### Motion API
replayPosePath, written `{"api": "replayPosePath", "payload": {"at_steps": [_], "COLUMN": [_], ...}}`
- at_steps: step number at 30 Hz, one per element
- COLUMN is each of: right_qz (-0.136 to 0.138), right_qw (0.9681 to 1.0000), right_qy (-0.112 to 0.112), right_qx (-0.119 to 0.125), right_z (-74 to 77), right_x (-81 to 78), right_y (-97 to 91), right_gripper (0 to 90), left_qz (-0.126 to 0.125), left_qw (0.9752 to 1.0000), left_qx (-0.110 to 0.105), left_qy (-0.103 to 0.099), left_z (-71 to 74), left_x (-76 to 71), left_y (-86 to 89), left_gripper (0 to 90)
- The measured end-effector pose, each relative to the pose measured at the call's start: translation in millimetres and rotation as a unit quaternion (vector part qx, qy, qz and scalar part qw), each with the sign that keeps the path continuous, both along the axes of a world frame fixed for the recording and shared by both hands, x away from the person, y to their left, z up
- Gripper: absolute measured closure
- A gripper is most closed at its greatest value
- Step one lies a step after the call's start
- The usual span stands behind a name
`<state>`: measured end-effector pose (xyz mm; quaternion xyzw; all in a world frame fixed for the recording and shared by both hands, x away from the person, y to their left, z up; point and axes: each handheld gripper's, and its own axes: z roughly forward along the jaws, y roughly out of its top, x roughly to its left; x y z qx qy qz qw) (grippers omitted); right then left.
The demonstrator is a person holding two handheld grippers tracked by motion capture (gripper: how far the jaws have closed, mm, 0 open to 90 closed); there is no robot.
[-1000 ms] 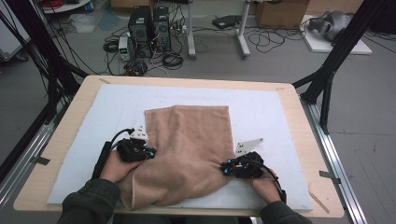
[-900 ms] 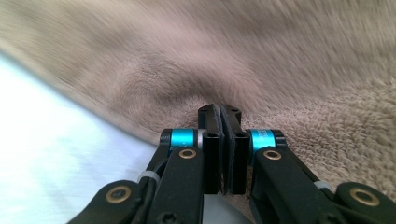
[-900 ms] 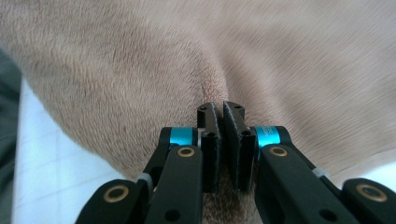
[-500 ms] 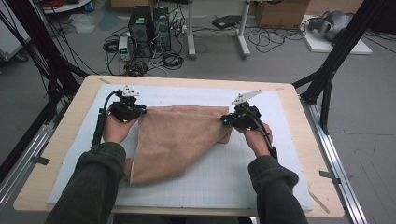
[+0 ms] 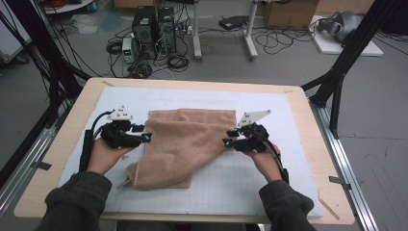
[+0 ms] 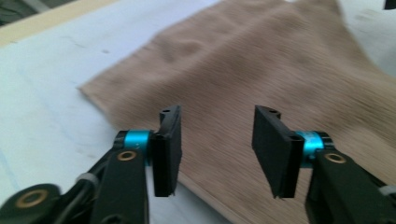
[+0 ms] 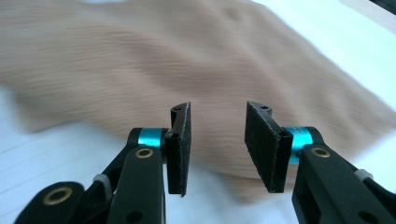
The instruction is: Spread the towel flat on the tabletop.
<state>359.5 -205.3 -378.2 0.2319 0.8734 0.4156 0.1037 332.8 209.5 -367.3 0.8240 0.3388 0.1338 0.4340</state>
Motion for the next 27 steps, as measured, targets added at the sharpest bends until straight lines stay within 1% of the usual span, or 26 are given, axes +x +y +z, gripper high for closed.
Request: {"api": "replayPosePath", "payload": {"at_steps": [1, 2, 3, 4, 5, 6, 7, 8, 9, 10, 11, 12, 13, 14, 15, 17, 18, 20, 21, 22, 23, 24, 25, 26, 27], "right_qz": [0.013, 0.026, 0.038, 0.046, 0.052, 0.058, 0.063, 0.067, 0.067, 0.070, 0.070, 0.069, 0.065, 0.064, 0.068, 0.086, 0.093, 0.105, 0.109, 0.113, 0.116, 0.114, 0.110, 0.105, 0.098], "right_qw": [0.9999, 0.9996, 0.9993, 0.9988, 0.9985, 0.9983, 0.9979, 0.9976, 0.9974, 0.9971, 0.9969, 0.9971, 0.9975, 0.9976, 0.9971, 0.9955, 0.9949, 0.9940, 0.9934, 0.9928, 0.9925, 0.9930, 0.9936, 0.9943, 0.9950], "right_qy": [-0.004, -0.008, -0.007, -0.010, -0.006, 0.001, 0.004, 0.000, 0.005, 0.008, 0.005, -0.001, 0.001, -0.002, -0.007, -0.004, -0.003, 0.016, 0.025, 0.032, 0.030, 0.027, 0.021, 0.015, 0.006], "right_qx": [-0.001, -0.003, -0.004, -0.011, -0.013, -0.006, -0.010, -0.020, -0.027, -0.028, -0.034, -0.034, -0.028, -0.028, -0.032, -0.040, -0.040, -0.024, -0.022, -0.024, -0.023, -0.019, -0.013, -0.011, -0.017], "right_z": [-2.4, -5.4, -9.0, -13.0, -17.6, -22.5, -27.2, -32.1, -36.1, -39.5, -42.3, -45.0, -47.4, -50.0, -52.8, -57.0, -56.8, -51.8, -47.2, -41.1, -34.1, -26.1, -17.9, -9.8, -2.8], "right_x": [-11.0, -18.1, -24.9, -29.5, -32.4, -34.1, -34.7, -34.4, -33.4, -31.1, -29.6, -27.5, -25.0, -22.3, -20.8, -18.2, -17.5, -18.1, -19.8, -21.9, -23.9, -25.5, -25.3, -23.2, -18.5], "right_y": [4.1, 7.7, 11.8, 15.9, 20.2, 24.7, 29.4, 34.9, 40.8, 46.7, 52.5, 57.6, 62.2, 66.3, 70.2, 75.7, 75.8, 71.0, 67.6, 63.9, 59.5, 54.9, 50.9, 48.0, 46.8], "right_gripper": [57.7, 56.7, 54.9, 53.2, 50.8, 48.5, 46.8, 44.9, 42.8, 42.5, 42.9, 44.3, 46.8, 54.2, 62.0, 78.2, 82.6, 84.5, 84.8, 85.0, 85.0, 85.0, 85.0, 84.9, 84.9], "left_qz": [-0.014, -0.024, -0.035, -0.047, -0.057, -0.064, -0.069, -0.071, -0.075, -0.077, -0.077, -0.079, -0.076, -0.075, -0.075, -0.074, -0.076, -0.080, -0.081, -0.083, -0.082, -0.078, -0.074, -0.068, -0.061], "left_qw": [0.9999, 0.9997, 0.9994, 0.9989, 0.9983, 0.9979, 0.9974, 0.9970, 0.9967, 0.9963, 0.9960, 0.9955, 0.9956, 0.9959, 0.9959, 0.9962, 0.9961, 0.9959, 0.9958, 0.9958, 0.9962, 0.9967, 0.9971, 0.9976, 0.9981], "left_qx": [-0.007, -0.009, -0.006, -0.005, -0.004, 0.004, 0.018, 0.026, 0.027, 0.029, 0.036, 0.044, 0.042, 0.035, 0.031, 0.026, 0.021, 0.006, -0.001, -0.003, 0.001, 0.005, 0.006, 0.007, 0.007], "left_qy": [0.001, 0.003, 0.003, 0.006, 0.010, 0.011, 0.012, 0.015, 0.020, 0.024, 0.028, 0.031, 0.034, 0.037, 0.038, 0.039, 0.039, 0.042, 0.042, 0.039, 0.030, 0.021, 0.016, 0.010, 0.005], "left_z": [-1.7, -3.2, -5.2, -8.0, -11.1, -14.5, -18.5, -23.1, -28.1, -33.4, -39.0, -44.0, -48.3, -51.0, -52.1, -50.1, -47.9, -42.2, -38.5, -34.3, -29.6, -24.5, -19.9, -15.5, -11.0], "left_x": [-8.2, -16.1, -23.0, -28.8, -33.2, -36.4, -38.2, -38.8, -37.9, -36.7, -35.4, -34.0, -33.4, -32.6, -32.0, -32.8, -33.7, -36.5, -37.8, -38.4, -37.8, -35.8, -31.2, -24.7, -14.3], "left_y": [-1.6, -4.0, -6.9, -9.6, -12.6, -15.6, -18.7, -21.0, -22.0, -22.6, -24.5, -26.3, -27.8, -28.2, -28.5, -27.3, -25.9, -22.9, -21.7, -20.5, -19.8, -19.9, -20.2, -21.1, -23.5], "left_gripper": [49.2, 48.7, 47.3, 45.9, 45.3, 45.3, 45.7, 47.2, 50.4, 55.4, 60.8, 65.7, 69.7, 73.6, 76.6, 78.8, 79.5, 80.0, 80.1, 80.2, 80.2, 80.2, 80.3, 80.4, 80.4]}}
